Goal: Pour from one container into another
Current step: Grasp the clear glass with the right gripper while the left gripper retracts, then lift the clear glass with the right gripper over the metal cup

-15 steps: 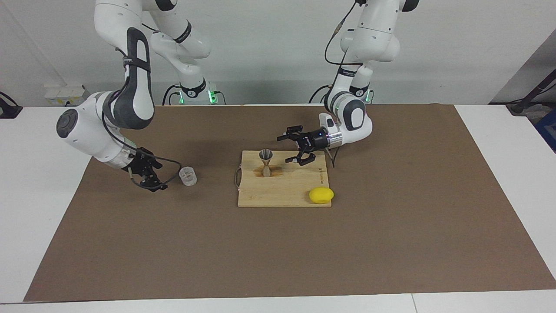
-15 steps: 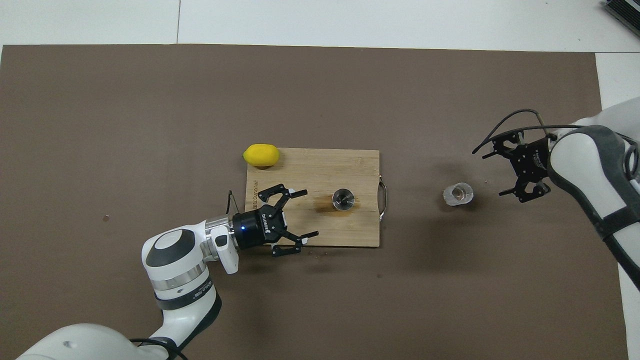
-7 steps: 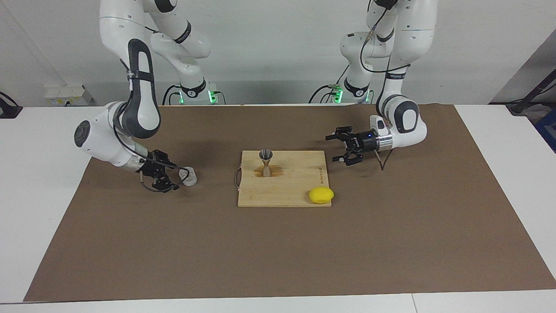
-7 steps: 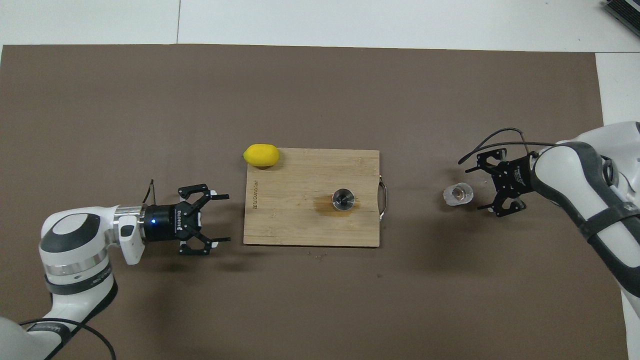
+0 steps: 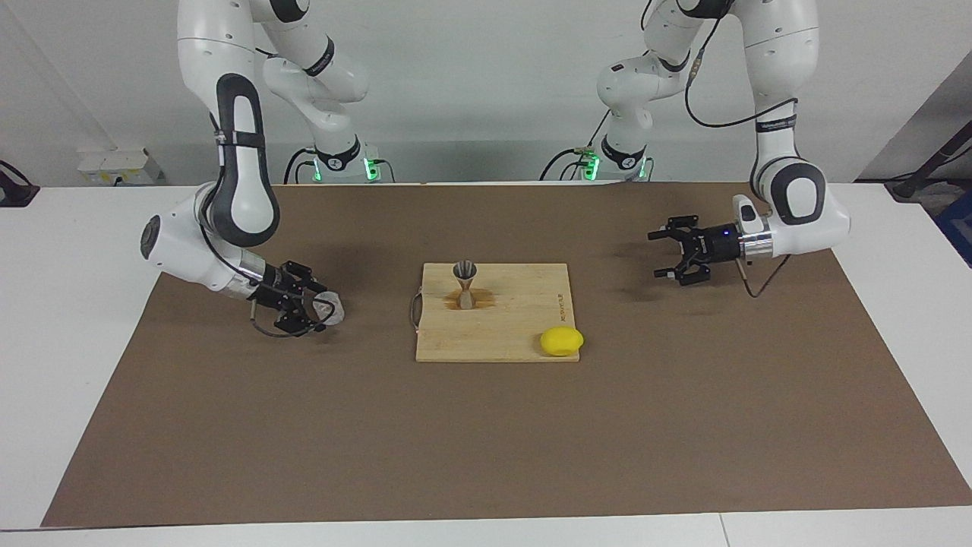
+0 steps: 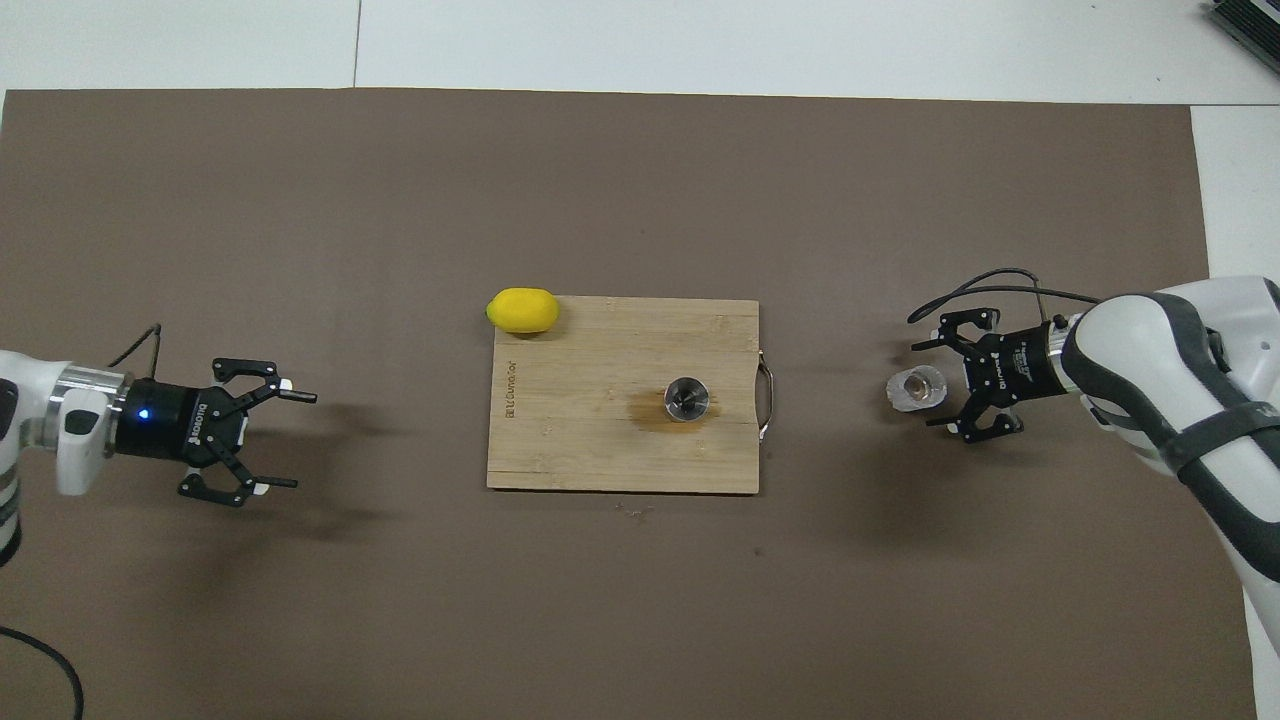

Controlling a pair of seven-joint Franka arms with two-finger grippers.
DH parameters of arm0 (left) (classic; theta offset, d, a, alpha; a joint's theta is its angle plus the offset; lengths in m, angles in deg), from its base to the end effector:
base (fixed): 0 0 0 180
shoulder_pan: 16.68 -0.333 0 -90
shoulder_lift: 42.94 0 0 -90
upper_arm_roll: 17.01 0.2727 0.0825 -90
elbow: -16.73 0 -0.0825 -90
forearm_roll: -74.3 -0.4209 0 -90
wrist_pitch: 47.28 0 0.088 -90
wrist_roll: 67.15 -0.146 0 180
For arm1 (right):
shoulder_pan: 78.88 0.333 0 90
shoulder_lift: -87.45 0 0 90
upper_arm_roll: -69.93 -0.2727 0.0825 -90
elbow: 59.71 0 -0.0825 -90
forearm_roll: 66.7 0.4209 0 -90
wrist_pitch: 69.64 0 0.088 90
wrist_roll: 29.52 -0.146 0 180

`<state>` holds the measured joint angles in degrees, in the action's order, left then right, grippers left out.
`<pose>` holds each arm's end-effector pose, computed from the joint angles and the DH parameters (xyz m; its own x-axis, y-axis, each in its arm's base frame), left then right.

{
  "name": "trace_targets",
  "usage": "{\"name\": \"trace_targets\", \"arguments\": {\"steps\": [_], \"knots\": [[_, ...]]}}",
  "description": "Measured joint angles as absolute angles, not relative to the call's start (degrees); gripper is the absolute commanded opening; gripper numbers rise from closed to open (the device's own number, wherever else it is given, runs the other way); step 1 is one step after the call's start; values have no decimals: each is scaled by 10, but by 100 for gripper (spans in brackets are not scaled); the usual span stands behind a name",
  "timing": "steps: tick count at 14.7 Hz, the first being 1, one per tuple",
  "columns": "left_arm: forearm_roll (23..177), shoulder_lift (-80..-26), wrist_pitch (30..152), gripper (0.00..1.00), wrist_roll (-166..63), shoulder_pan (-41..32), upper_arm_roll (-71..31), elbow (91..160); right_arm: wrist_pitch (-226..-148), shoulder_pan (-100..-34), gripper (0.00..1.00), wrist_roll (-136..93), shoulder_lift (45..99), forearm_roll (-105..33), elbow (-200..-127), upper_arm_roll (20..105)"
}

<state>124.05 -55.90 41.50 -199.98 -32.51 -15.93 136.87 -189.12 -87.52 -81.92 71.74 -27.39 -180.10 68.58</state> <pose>0.5130 0.0382 0.2247 0.0327 -0.4776 0.8780 -0.9758 0.1748 0.1314 0.5631 -0.0180 0.1756 0.0705 -0.8153 -0.5748 -0.9949 -0.0989 0.0183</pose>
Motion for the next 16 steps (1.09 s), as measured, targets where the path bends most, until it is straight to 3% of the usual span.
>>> {"name": "trace_targets", "arguments": {"steps": [2,4,9,10,16], "knots": [[1166,-575,403,100,-1963,-342,-159,1306,-1893,-875,94,-819,717,-265,-1807,686],[1104,-586,399,100,-1929,-348,-159,1255,-1894,-875,81,-819,717,-260,-1809,686],[988,-548,395,100,-1804,-347,-164,1197,-1894,-875,16,-819,717,-223,-1810,686],[970,-531,392,100,-1763,-344,-166,1190,-1894,-875,11,-819,717,-218,-1810,686],[891,-487,381,100,-1556,-290,-176,1132,-1894,-881,10,-819,736,-217,-1806,687]]}}
